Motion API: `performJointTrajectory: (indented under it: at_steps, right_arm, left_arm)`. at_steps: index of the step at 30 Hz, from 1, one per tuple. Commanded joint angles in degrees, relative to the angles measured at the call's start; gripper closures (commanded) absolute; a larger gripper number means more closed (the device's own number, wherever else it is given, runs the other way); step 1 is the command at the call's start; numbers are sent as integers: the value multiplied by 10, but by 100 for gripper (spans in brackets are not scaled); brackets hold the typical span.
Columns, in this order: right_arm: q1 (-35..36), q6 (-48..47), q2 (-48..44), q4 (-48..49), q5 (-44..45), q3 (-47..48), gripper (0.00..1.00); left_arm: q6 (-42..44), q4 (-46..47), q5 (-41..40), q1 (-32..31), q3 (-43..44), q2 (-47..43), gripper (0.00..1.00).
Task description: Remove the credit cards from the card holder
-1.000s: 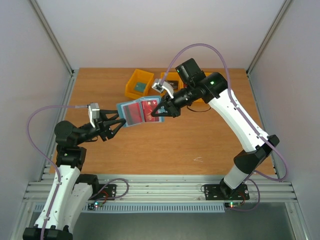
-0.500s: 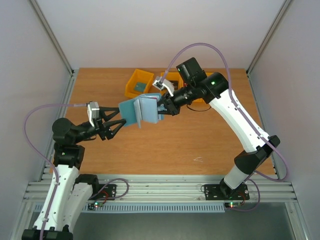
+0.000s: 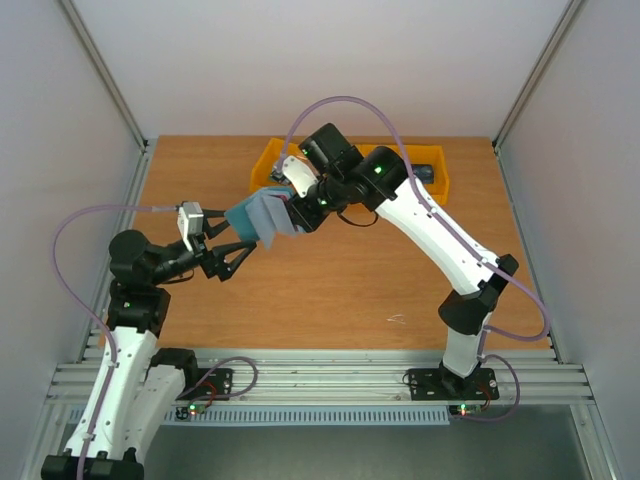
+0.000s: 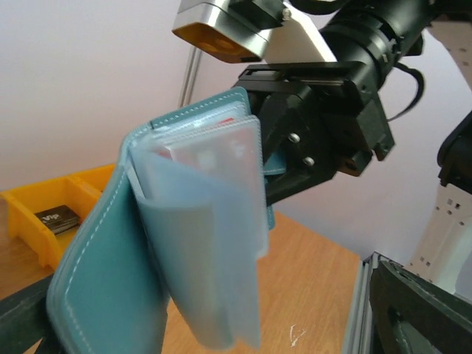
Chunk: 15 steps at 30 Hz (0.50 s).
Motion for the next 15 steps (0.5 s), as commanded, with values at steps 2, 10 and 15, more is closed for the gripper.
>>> performJointTrajectory:
  at_steps: [2,10,15]
  right_arm:
    - [17,18,13,-15,34,37,99]
    - [27,23,29,-16,0,60,99]
    - [28,22,30,-7,-38,62,99]
  left_arm:
    - [18,-6,-25,-5,5,1,1]
    - [27,-5,-72,-7,-6,-3,2]
    - [37,-11,-97,-7,-7,-6,34]
